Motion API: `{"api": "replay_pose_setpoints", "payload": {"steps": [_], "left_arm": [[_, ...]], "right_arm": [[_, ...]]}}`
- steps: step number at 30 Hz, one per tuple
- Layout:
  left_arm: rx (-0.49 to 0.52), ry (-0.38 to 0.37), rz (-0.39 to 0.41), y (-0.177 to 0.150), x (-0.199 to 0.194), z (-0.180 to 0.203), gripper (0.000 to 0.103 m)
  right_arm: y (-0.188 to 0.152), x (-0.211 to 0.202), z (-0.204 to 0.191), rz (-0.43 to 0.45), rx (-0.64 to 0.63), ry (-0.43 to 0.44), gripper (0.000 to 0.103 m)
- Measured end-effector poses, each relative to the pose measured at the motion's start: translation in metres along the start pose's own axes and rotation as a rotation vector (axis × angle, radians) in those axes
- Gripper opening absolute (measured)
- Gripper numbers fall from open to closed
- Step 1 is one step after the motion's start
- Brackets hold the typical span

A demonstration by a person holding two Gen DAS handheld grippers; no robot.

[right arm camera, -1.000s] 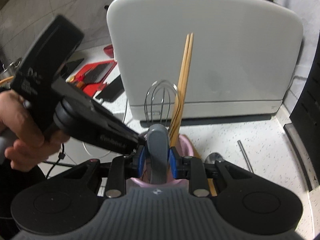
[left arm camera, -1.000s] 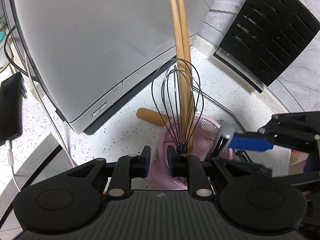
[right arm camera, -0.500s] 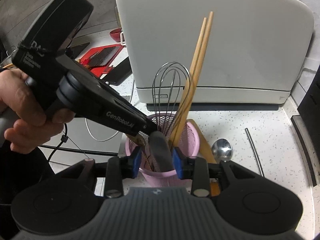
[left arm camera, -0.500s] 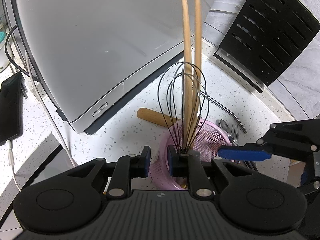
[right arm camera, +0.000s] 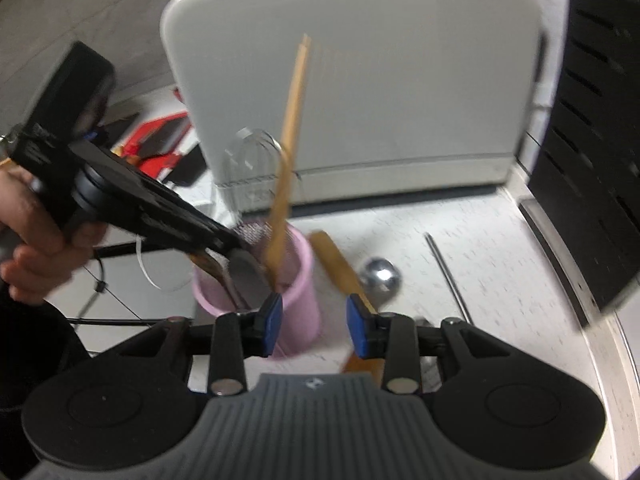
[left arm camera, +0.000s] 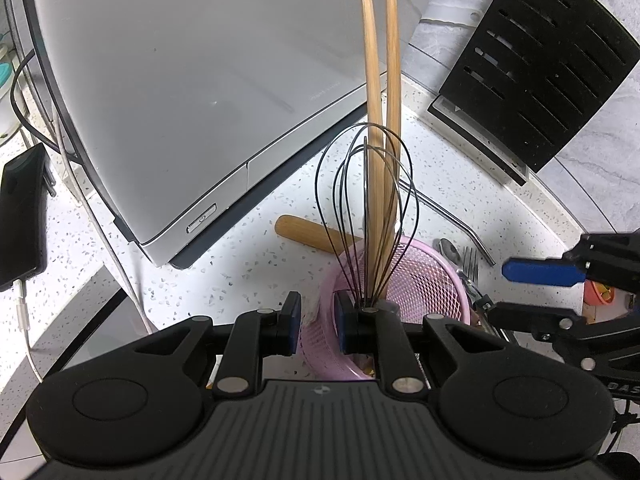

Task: Organize utensils
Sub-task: 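Lower the grey-handled utensil into the pink cup and open the right gripper, then move the right gripper to the grey slotted-handle utensil and close on it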

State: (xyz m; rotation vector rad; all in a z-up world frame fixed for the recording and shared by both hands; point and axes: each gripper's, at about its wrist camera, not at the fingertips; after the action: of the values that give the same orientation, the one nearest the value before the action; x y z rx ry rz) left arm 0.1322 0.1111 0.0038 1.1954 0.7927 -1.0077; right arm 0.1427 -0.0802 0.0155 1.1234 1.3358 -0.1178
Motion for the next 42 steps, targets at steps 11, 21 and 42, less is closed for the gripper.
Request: {"api": "replay_pose_setpoints", "payload": {"steps": [11, 21, 42], "left_arm": [[0.005, 0.002, -0.002, 0.001, 0.002, 0.004, 0.019], [0.006, 0.002, -0.002, 0.002, 0.002, 0.003, 0.019], [0.008, -0.001, 0.003, 0.002, 0.001, 0.003, 0.019]], "right_arm": [[-0.040, 0.014, 0.024, -0.102, 0.050, -0.048, 0.034], [-0.063, 0.013, 0.039, -0.143, 0.084, -0.078, 0.034], [-0.059, 0.048, 0.038, -0.274, 0.018, -0.147, 0.034]]}}
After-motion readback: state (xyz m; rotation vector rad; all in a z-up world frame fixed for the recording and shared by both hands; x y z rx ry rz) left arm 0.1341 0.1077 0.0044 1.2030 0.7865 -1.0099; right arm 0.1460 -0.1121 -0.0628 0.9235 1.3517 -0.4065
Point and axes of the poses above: each gripper's, at about its wrist camera, not at the fingertips, and x roughly the way its jaws point, z to its right, y to its top, and after that the axes turned 5 degrees about -z, right-handed
